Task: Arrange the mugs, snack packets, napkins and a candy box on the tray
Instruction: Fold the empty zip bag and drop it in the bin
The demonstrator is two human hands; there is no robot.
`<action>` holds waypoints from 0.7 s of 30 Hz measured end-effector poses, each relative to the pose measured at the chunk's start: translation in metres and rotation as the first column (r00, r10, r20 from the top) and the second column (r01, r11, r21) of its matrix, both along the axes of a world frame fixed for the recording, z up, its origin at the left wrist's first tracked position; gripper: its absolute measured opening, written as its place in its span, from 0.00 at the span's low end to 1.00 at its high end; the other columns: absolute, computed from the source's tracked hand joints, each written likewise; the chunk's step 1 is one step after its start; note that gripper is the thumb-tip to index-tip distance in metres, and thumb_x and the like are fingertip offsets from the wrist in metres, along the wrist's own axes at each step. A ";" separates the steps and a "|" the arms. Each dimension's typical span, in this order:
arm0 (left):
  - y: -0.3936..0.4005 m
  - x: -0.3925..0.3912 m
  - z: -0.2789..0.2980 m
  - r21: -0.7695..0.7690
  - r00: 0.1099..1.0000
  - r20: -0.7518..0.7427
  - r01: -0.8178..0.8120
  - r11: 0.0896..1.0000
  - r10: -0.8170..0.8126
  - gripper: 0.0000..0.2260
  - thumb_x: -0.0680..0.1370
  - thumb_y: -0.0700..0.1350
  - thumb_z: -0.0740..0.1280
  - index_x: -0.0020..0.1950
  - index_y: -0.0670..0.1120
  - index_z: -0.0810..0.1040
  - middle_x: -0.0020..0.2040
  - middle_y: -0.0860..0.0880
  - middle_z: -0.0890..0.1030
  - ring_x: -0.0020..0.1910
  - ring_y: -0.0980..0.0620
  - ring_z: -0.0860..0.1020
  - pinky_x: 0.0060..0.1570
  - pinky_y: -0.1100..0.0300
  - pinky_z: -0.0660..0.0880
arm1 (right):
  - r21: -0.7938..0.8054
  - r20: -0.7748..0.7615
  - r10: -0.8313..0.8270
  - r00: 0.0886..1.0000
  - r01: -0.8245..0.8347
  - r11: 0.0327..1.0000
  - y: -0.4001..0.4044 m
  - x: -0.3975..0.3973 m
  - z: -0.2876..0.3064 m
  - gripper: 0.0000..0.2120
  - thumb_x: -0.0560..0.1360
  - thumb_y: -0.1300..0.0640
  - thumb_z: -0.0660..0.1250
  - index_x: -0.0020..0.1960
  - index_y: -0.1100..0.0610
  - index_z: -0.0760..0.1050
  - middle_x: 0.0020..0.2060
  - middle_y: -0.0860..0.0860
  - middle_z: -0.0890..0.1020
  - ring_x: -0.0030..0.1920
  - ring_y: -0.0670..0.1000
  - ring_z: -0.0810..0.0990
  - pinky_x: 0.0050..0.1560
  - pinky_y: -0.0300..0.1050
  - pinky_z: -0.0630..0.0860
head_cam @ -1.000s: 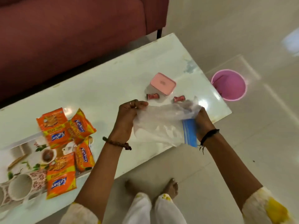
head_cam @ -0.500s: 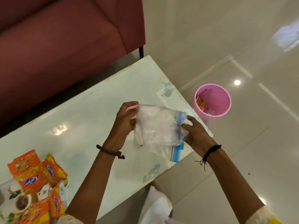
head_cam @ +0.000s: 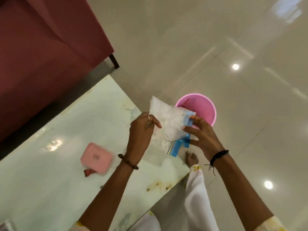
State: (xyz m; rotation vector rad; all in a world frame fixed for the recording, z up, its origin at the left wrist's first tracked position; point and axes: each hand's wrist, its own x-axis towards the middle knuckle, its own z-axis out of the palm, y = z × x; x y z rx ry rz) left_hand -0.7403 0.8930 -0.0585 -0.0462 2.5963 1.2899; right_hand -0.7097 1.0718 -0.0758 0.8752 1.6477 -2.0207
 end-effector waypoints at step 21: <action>0.164 -0.093 -0.269 -0.434 0.571 0.684 0.819 0.376 -0.454 0.31 0.78 0.57 0.58 0.77 0.54 0.47 0.78 0.40 0.41 0.77 0.39 0.41 0.74 0.42 0.40 | 0.664 0.601 0.706 0.375 -0.726 -0.180 0.130 -0.109 -0.261 0.26 0.75 0.66 0.60 0.71 0.59 0.57 0.71 0.62 0.64 0.59 0.62 0.77 0.55 0.55 0.77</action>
